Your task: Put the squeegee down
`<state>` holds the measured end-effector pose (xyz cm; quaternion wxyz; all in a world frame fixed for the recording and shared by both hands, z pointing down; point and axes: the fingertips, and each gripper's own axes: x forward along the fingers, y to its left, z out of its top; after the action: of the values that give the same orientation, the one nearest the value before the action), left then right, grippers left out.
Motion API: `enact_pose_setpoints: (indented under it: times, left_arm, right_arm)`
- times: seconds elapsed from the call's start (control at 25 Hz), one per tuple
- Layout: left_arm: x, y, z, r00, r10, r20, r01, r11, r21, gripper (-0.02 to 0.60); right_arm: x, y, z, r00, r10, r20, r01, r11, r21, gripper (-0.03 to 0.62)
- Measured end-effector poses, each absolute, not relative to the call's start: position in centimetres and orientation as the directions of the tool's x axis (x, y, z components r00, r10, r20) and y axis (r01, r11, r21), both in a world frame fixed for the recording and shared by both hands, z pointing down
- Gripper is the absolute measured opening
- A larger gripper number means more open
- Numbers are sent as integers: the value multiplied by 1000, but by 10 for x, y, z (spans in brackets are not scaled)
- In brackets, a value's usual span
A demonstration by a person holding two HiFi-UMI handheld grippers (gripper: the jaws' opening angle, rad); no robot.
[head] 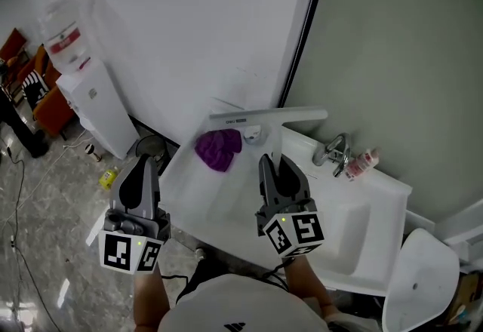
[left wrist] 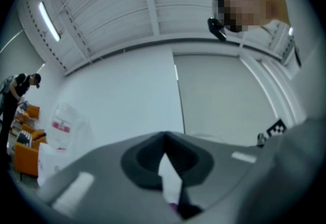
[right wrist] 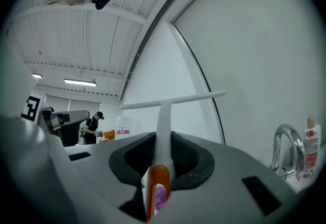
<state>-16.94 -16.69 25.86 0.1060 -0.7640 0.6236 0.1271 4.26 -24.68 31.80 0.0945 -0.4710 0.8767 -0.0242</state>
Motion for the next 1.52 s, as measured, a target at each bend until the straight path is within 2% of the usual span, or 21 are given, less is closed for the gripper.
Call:
enact_pose_setpoints:
  times: [0.56, 0.96, 1.52]
  left_arm:
    - [-246, -253, 274, 318, -901, -296, -942, -336, 8, 8]
    - [-278, -288, 297, 361, -895, -263, -922, -384, 43, 8]
    - [-297, -308, 323, 380, -899, -218, -911, -405, 83, 8]
  right_arm:
    - [-41, -309, 343, -459, -885, -82, -871, 466, -157, 78]
    - [-87, -341, 391, -448, -893, 44, -882, 434, -186, 78]
    - [-116, -377, 460, -422, -876, 235, -903, 382, -195, 78]
